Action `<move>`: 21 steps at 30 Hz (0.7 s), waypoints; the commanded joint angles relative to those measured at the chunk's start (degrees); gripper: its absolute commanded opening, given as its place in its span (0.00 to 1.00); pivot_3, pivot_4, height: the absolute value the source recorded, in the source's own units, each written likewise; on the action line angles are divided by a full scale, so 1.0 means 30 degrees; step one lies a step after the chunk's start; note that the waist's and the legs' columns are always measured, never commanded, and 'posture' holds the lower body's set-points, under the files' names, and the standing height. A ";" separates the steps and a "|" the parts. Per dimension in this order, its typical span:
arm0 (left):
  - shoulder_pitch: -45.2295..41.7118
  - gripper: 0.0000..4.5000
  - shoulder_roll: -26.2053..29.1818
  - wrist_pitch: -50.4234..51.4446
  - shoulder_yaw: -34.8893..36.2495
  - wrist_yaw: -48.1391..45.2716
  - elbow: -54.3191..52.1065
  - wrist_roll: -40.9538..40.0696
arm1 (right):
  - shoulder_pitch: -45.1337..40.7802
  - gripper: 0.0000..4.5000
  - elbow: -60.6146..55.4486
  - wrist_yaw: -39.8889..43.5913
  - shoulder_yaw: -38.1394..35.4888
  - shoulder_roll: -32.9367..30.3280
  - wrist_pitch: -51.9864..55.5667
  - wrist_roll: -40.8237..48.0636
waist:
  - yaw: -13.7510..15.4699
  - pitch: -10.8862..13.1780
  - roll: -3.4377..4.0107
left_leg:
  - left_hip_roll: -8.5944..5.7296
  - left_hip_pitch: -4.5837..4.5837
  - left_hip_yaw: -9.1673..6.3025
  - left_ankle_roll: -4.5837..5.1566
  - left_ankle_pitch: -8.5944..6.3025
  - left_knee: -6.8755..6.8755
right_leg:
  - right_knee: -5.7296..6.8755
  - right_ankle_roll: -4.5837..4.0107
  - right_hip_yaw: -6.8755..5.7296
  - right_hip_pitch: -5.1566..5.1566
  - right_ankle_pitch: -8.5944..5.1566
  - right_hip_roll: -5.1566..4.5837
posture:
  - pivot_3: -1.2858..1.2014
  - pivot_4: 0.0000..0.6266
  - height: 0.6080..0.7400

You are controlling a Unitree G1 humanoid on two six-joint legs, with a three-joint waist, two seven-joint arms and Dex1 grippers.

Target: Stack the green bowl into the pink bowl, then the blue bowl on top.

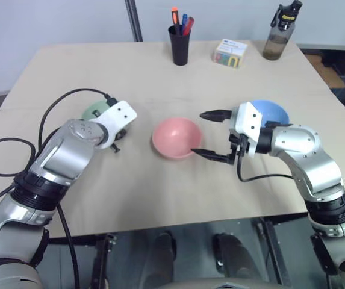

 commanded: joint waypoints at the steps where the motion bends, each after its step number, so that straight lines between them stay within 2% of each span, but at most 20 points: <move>1: -0.0315 0.01 -0.0209 -0.0985 0.0669 -0.0731 -0.0312 0.0412 | 0.0304 1.00 -0.1202 -0.0551 -0.0984 -0.0510 0.0048 0.0547 | 0.0011 0.0000 0.0001 | 0.0000 0.0000 0.0000 0.0001 0.0000 0.0000 | 0.0002 0.0000 0.0001 0.0000 0.0000 0.0000 | 0.52 0.24 1.00; 6: 0.0010 0.01 -0.0132 -0.2496 0.2591 -0.3623 -0.2696 -0.1786 | 0.2009 1.00 -0.2222 -0.0655 -0.2439 -0.1714 0.0292 0.1523 | 0.0095 0.0002 -0.0004 | 0.0001 -0.0015 -0.0005 0.0000 0.0000 0.0009 | 0.0004 -0.0005 0.0000 0.0001 0.0003 -0.0001 | 0.52 0.24 1.00; 10: 0.0737 0.01 -0.0193 -0.5628 0.3821 -0.5969 -0.4598 -0.3274 | 0.3492 1.00 -0.2672 -0.0859 -0.3467 -0.2712 0.0340 0.1872 | 0.0116 0.0002 -0.0004 | 0.0000 -0.0014 0.0001 0.0000 0.0000 0.0009 | -0.0013 -0.0032 0.0008 0.0010 0.0018 -0.0009 | 0.52 0.24 1.00; 15: 0.1016 0.01 -0.0533 -0.8225 0.3825 -0.8875 -0.5630 -0.4641 | 0.5166 1.00 -0.3394 -0.1700 -0.4816 -0.3612 0.0657 0.2057 | 0.0099 0.0001 0.0001 | 0.0001 0.0019 0.0007 0.0001 0.0000 0.0020 | -0.0008 -0.0070 0.0015 0.0034 -0.0030 -0.0009 | 0.52 0.24 1.00; 19: 0.0910 0.01 -0.1065 -0.9268 0.2836 -0.9854 -0.4875 -0.4208 | 0.5653 1.00 -0.3674 -0.2350 -0.5073 -0.3810 0.0807 0.2005 | 0.0044 -0.0001 0.0003 | 0.0001 0.0023 0.0012 0.0004 0.0001 0.0047 | 0.0000 -0.0049 0.0023 0.0039 -0.0043 -0.0006 | 0.52 0.24 1.00; 20: 0.0855 0.17 -0.1327 -0.9274 0.2627 -0.9995 -0.4725 -0.4193 | 0.5777 1.00 -0.3708 -0.2499 -0.5139 -0.3862 0.0798 0.1958 | 0.0046 -0.0001 0.0003 | 0.0001 0.0028 0.0013 0.0004 0.0000 0.0055 | 0.0002 -0.0044 0.0023 0.0045 -0.0047 -0.0006 | 0.52 0.24 1.00; 21: 0.0761 0.20 -0.1680 -0.9415 0.2510 -0.9923 -0.4477 -0.4062 | 0.5858 1.00 -0.3703 -0.2599 -0.5161 -0.3915 0.0773 0.1912 | 0.0051 0.0000 0.0003 | 0.0001 0.0025 0.0013 0.0004 0.0001 0.0059 | 0.0003 -0.0043 0.0023 0.0046 -0.0048 -0.0006 | 0.52 0.24 1.00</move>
